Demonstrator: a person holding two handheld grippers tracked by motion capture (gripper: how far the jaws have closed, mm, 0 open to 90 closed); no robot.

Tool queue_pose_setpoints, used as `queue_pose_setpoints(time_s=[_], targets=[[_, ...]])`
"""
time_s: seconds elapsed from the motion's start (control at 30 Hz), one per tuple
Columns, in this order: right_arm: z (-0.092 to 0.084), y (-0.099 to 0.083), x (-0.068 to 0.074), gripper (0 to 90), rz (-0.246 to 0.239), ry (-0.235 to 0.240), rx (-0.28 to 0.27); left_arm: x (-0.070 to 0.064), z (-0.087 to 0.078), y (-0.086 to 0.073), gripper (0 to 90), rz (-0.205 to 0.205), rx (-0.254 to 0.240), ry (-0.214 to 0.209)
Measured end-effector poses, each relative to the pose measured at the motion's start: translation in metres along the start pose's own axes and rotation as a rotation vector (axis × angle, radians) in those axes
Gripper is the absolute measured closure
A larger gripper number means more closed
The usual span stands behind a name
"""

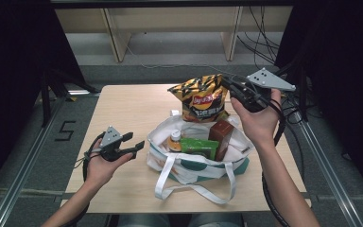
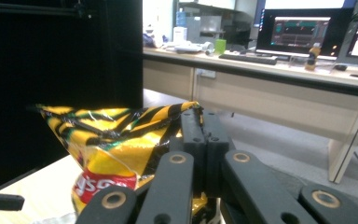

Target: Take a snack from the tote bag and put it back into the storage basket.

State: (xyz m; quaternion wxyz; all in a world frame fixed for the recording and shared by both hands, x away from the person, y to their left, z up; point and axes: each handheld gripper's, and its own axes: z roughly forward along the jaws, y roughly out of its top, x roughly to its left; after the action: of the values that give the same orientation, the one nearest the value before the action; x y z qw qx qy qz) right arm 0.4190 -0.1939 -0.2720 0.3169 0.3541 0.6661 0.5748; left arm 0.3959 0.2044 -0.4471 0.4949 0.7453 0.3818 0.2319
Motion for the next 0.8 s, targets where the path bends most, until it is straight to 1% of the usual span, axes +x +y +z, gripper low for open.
queue_pose_setpoints(time_s=[0.1,0.13,0.17,0.2,0.23,0.27,0.33,0.47,0.53,0.57,0.6,0.63,0.7,0.77,0.8], targets=[[-0.003,0.005,-0.002,90.0,-0.003,-0.009,-0.021,0.000,0.000,0.000,39.4,0.000,0.000,-0.003],[-0.005,0.007,-0.003,90.0,-0.012,-0.014,-0.023,0.000,0.000,0.000,39.4,0.000,-0.001,0.000],[-0.006,0.008,-0.003,90.0,0.002,-0.015,-0.029,0.000,0.000,0.000,39.4,-0.001,-0.001,0.000],[-0.007,0.009,-0.004,90.0,-0.010,-0.016,-0.034,0.000,0.000,0.000,39.4,-0.002,-0.005,-0.001],[-0.008,0.010,-0.004,90.0,-0.006,-0.020,-0.036,0.000,0.000,0.001,39.4,-0.001,-0.008,0.001],[-0.009,0.011,-0.006,90.0,-0.016,-0.026,-0.041,0.001,-0.001,0.001,39.4,0.006,-0.004,0.001],[-0.010,0.011,-0.008,90.0,-0.003,-0.035,-0.045,0.001,-0.001,0.001,39.4,0.000,-0.011,-0.006],[-0.010,0.011,-0.012,90.0,-0.007,-0.049,-0.044,0.001,-0.001,0.001,39.4,-0.004,-0.012,0.001],[-0.010,0.012,-0.013,90.0,-0.002,-0.047,-0.037,0.001,0.000,0.001,39.4,-0.007,-0.009,-0.001],[-0.009,0.012,-0.014,90.0,0.005,-0.057,-0.040,0.001,0.000,0.001,39.4,-0.003,-0.006,0.001],[-0.009,0.013,-0.015,90.0,-0.007,-0.050,-0.038,0.001,0.000,0.000,39.4,-0.004,-0.006,0.000],[-0.009,0.013,-0.017,90.0,-0.006,-0.054,-0.042,0.001,0.000,0.000,39.4,-0.003,-0.005,0.002],[-0.009,0.013,-0.018,90.0,0.000,-0.060,-0.035,0.001,0.000,0.001,39.4,-0.004,-0.007,0.001],[-0.008,0.014,-0.020,90.0,0.002,-0.064,-0.041,0.002,-0.001,0.001,39.4,-0.006,-0.012,-0.002],[-0.008,0.014,-0.020,90.0,0.005,-0.064,-0.036,0.002,-0.001,0.001,39.4,-0.004,-0.011,0.003]])
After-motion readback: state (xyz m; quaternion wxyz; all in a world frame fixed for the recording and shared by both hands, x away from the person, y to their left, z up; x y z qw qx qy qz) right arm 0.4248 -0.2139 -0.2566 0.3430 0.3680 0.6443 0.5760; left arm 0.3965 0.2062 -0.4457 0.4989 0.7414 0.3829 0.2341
